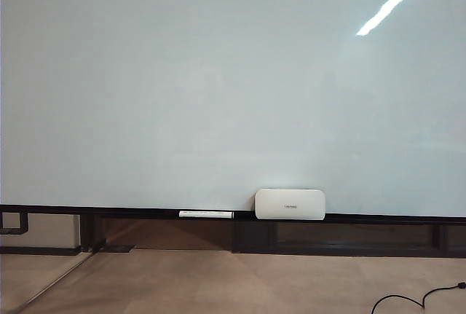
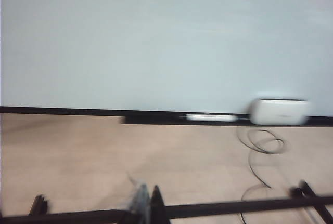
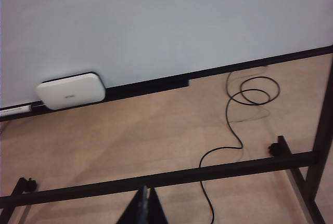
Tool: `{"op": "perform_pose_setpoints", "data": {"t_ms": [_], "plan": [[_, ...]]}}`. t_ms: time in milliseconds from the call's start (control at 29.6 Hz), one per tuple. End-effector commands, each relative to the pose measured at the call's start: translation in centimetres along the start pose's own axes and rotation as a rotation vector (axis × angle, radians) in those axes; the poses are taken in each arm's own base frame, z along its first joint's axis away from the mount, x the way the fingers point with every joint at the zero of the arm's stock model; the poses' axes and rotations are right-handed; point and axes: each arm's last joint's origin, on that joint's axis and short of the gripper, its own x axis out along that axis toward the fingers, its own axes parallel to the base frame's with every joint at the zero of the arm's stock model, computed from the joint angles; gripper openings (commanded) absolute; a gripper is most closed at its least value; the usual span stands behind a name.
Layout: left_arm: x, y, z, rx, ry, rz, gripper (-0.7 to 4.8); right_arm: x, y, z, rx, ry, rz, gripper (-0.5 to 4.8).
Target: Reach to the right to find the marker pen, pick it up, and write the number 13 on the whiteboard.
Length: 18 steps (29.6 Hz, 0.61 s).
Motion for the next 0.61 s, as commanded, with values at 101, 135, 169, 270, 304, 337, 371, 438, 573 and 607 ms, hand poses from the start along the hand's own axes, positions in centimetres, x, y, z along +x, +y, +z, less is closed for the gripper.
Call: {"op": "perform_pose_setpoints", "data": {"t_ms": [101, 135, 169, 270, 304, 337, 371, 438, 573, 607], "plan": [[-0.02, -0.21, 0.15, -0.005, -0.005, -0.07, -0.06, -0.04, 0.08, 0.2, 0.012, -0.01, 0.011, -0.01], [-0.02, -0.25, 0.15, -0.009, -0.004, -0.085, -0.06, -0.04, 0.09, 0.21, 0.027, -0.011, 0.012, -0.01], [-0.03, -0.3, 0.14, -0.015, -0.003, -0.101, -0.06, -0.04, 0.1, 0.24, 0.03, -0.014, 0.015, -0.01], [-0.04, -0.41, 0.13, -0.026, 0.001, -0.14, -0.06, -0.04, 0.13, 0.35, 0.03, -0.025, 0.019, -0.01], [-0.05, -0.45, 0.12, -0.026, 0.003, -0.156, -0.06, -0.05, 0.14, 0.39, 0.029, -0.029, 0.02, -0.01], [-0.06, -0.52, 0.12, -0.026, 0.005, -0.178, -0.06, -0.05, 0.15, 0.44, 0.029, -0.034, 0.022, -0.01], [-0.08, -0.6, 0.12, -0.025, 0.006, -0.206, -0.06, -0.05, 0.17, 0.47, 0.029, -0.037, 0.026, -0.01], [-0.12, -0.77, 0.11, -0.025, 0.01, -0.266, -0.06, -0.05, 0.21, 0.51, 0.03, -0.04, 0.036, -0.01], [-0.17, -0.95, 0.06, -0.03, 0.019, -0.331, -0.06, -0.08, 0.36, 0.84, 0.021, -0.07, 0.067, -0.01], [-0.17, -0.96, 0.08, -0.03, 0.019, -0.334, -0.06, -0.09, 0.42, 0.97, 0.02, -0.081, 0.08, -0.01]]}}
